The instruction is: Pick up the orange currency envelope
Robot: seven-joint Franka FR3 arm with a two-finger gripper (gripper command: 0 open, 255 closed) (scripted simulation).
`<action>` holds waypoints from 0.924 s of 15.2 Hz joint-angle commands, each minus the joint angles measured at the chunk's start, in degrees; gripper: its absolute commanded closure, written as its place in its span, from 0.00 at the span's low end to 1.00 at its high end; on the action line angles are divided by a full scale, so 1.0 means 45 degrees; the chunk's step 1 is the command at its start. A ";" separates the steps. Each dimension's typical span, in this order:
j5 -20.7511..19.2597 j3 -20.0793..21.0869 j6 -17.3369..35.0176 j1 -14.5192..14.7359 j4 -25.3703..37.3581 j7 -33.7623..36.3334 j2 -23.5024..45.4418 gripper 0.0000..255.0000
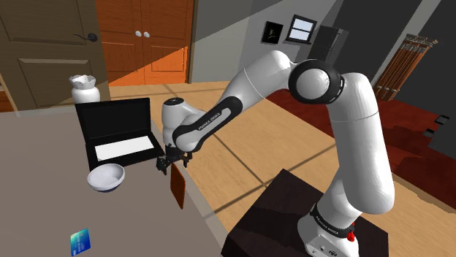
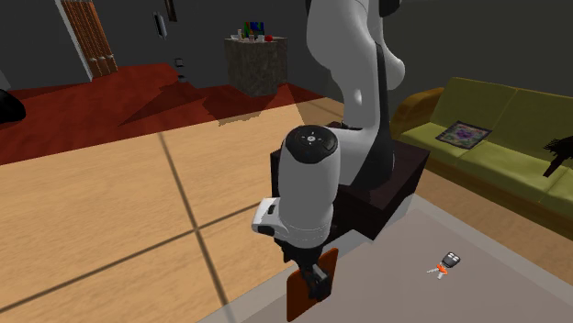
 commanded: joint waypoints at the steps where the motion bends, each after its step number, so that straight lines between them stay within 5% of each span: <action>1: -0.0017 -0.0009 0.0046 0.0022 0.0002 0.0027 0.0042 1.00; 14: 0.0148 0.0124 -0.0413 -0.0081 -0.0058 -0.0095 -0.0483 1.00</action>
